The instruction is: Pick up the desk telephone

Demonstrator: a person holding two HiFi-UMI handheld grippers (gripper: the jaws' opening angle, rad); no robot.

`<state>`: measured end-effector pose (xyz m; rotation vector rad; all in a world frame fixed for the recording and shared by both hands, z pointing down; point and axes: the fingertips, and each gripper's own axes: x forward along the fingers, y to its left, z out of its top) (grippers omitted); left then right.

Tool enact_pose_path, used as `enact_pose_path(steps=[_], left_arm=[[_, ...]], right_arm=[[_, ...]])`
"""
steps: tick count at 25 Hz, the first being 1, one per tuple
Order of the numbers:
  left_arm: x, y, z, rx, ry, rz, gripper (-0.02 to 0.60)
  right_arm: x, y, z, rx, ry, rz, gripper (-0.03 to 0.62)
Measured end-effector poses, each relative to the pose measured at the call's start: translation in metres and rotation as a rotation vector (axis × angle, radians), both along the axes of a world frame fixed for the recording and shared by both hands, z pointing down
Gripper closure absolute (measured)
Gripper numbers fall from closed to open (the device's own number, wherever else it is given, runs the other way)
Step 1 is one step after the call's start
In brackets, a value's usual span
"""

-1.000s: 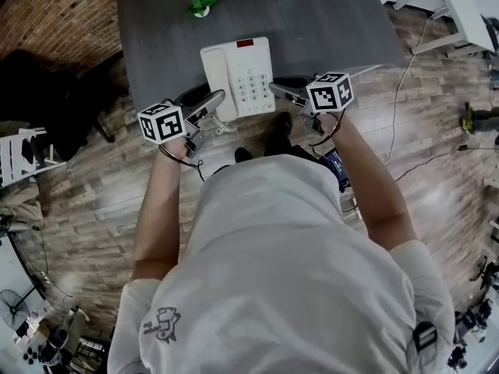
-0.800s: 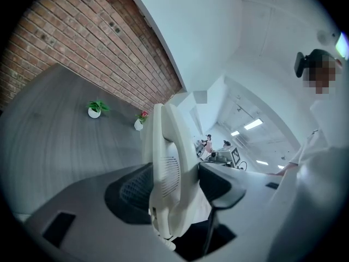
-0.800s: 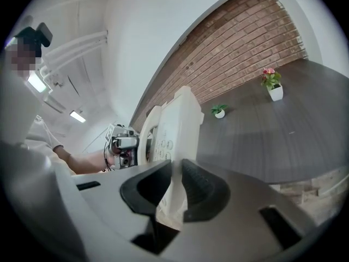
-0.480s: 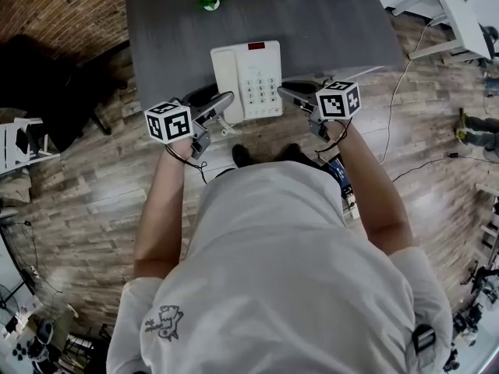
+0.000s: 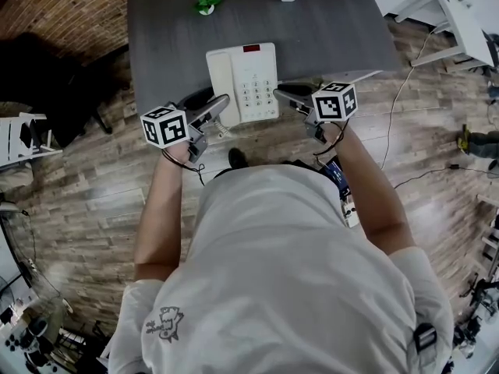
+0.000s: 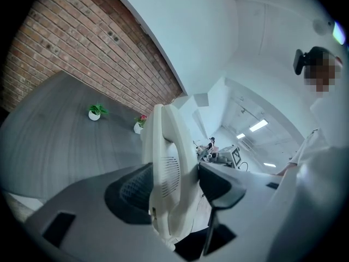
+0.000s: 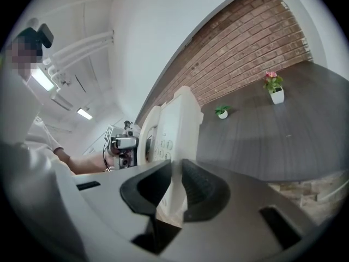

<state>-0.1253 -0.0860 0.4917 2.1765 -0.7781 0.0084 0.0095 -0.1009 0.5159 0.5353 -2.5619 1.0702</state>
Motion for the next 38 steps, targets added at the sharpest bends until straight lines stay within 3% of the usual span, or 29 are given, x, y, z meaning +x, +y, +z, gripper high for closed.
enact_pose_path(steps=[10, 15, 25, 31, 38], left_arm=[[0.061, 0.019, -0.02, 0.028, -0.017, -0.029, 0.305], [0.12, 0.046, -0.024, 0.055, -0.048, -0.037, 0.305], [0.15, 0.074, -0.035, 0.044, -0.042, -0.066, 0.305], [0.187, 0.108, -0.04, 0.064, -0.06, -0.081, 0.305], [0.201, 0.127, -0.054, 0.093, -0.071, -0.094, 0.306]], right_arm=[[0.06, 0.014, -0.017, 0.036, -0.017, -0.022, 0.526], [0.118, 0.041, -0.017, 0.057, -0.038, -0.027, 0.525], [0.148, 0.064, -0.03, 0.064, -0.054, -0.047, 0.523], [0.185, 0.097, -0.032, 0.082, -0.082, -0.056, 0.523], [0.198, 0.113, -0.046, 0.118, -0.095, -0.053, 0.523]])
